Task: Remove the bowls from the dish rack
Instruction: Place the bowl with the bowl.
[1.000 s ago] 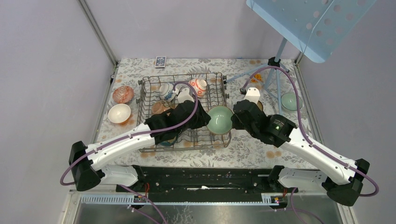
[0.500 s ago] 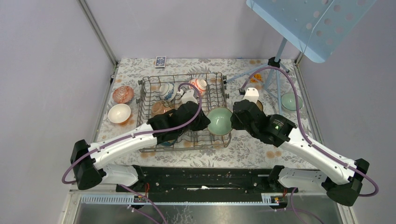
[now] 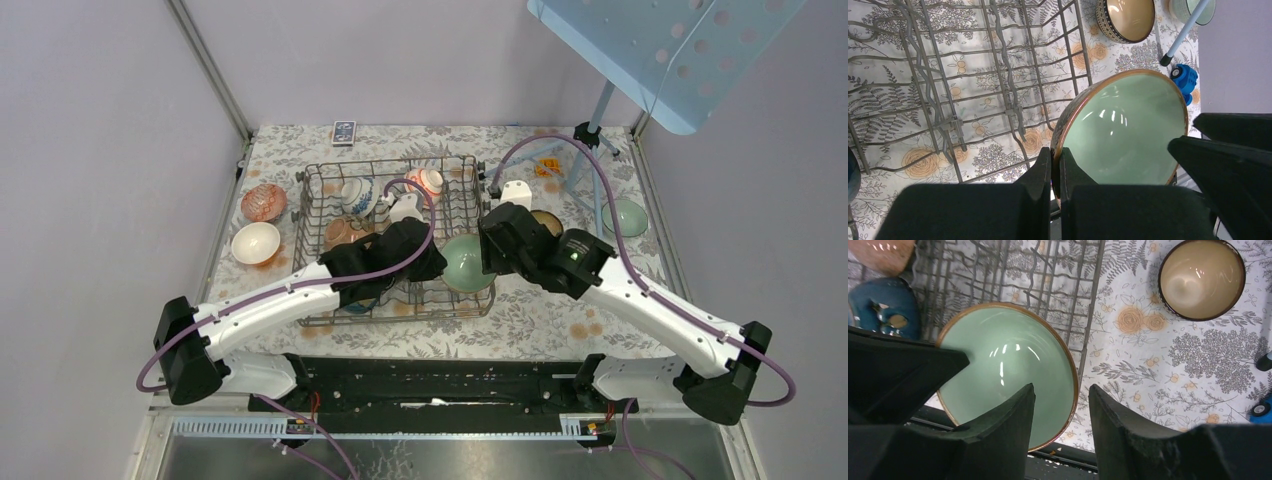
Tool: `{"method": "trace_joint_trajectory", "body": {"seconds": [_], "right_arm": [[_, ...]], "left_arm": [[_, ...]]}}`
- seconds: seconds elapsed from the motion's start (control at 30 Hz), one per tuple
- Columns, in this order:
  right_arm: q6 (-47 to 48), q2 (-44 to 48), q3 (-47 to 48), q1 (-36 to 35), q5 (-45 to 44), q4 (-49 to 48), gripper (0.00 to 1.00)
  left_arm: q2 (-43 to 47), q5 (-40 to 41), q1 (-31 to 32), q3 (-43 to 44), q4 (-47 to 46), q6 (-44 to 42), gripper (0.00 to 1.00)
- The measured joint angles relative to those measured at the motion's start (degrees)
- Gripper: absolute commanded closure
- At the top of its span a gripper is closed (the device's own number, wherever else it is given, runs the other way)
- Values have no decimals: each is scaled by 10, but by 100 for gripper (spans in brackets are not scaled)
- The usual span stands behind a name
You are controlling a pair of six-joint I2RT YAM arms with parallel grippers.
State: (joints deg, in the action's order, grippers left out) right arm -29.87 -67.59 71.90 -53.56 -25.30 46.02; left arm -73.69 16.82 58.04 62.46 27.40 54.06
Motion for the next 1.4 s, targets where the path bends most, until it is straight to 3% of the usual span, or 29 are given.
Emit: {"method": "trace_joint_trajectory", "body": {"seconds": [0.5,0.77,0.87,1.03,1.13,1.17,1.27,1.3,1.4], "right_arm": [[7,-22,-9,0,6,14,74],[2,-32,-21,0,6,12,63],[0,-32,-26,0,6,12,71],[-14,-32,-28,1,7,4,100],[-32,-31,-28,6,4,-10,100],[-36,-31,-30,6,3,-12,100],[-42,-23,-33,6,3,-15,100],[-40,-19,-33,6,3,-15,100],[-28,-10,-37,9,-9,14,100]], "left_arm": [[0,2,0,0,5,-3,100],[3,2,0,0,9,0,100],[7,2,0,-2,7,0,100],[10,2,0,-3,9,2,100],[14,3,-1,-12,11,14,100],[15,3,-2,-12,11,15,96],[20,0,-2,-20,4,16,45],[22,-3,-2,-22,1,13,33],[36,-10,-2,-30,-24,19,9]]}}
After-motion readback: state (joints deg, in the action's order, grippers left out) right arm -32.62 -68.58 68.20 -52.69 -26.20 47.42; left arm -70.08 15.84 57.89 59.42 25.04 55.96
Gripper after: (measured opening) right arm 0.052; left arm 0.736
